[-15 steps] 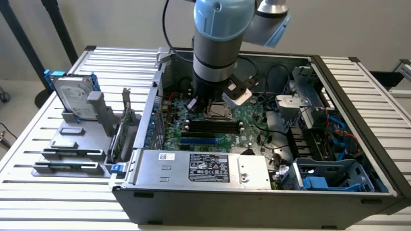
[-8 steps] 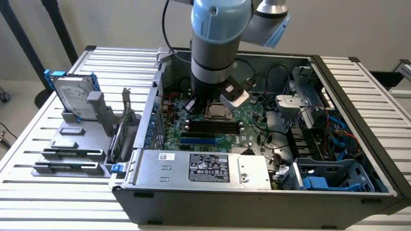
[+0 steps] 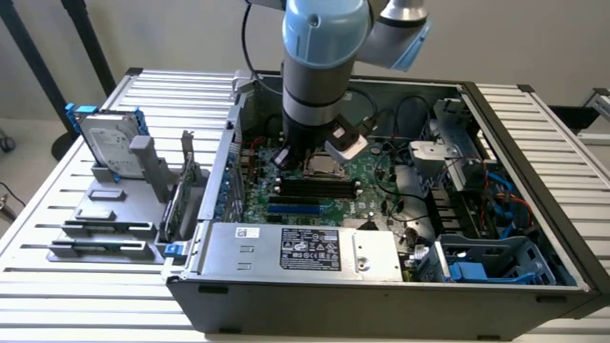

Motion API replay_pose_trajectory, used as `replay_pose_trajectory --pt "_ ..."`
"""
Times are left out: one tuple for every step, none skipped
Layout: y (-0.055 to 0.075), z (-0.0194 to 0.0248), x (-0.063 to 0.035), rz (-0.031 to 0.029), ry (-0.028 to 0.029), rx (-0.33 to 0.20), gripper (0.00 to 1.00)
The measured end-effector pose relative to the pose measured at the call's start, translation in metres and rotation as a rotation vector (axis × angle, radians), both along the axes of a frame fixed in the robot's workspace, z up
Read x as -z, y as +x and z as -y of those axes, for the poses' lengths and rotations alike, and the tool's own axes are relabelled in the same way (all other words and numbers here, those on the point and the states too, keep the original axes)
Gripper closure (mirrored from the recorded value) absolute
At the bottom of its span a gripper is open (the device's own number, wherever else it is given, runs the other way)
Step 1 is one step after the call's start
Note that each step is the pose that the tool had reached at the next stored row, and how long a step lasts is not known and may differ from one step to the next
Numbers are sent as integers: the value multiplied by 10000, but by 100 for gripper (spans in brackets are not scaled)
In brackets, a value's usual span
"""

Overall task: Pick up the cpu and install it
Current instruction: 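Install the first cpu locking lever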

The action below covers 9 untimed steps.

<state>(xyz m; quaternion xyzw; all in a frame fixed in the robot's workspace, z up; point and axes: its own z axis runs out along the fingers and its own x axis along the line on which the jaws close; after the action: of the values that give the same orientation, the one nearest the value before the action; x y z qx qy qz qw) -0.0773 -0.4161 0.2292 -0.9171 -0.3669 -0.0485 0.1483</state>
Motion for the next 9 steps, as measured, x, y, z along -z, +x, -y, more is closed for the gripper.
replay_pose_trajectory --pt "0 -3 9 0 -1 -1 89" --pt "-1 -7 18 0 -1 -2 89" --pt "-1 -10 28 -1 -1 -3 89" --pt "-2 -12 38 0 0 -4 89" --pt "-2 -13 46 0 -1 -8 89" --pt "-3 -13 54 -1 -1 -13 89" --pt "-5 -13 62 0 -1 -22 89" --pt "-6 -14 71 0 0 -27 89" --pt "-7 -13 81 0 2 -34 89"
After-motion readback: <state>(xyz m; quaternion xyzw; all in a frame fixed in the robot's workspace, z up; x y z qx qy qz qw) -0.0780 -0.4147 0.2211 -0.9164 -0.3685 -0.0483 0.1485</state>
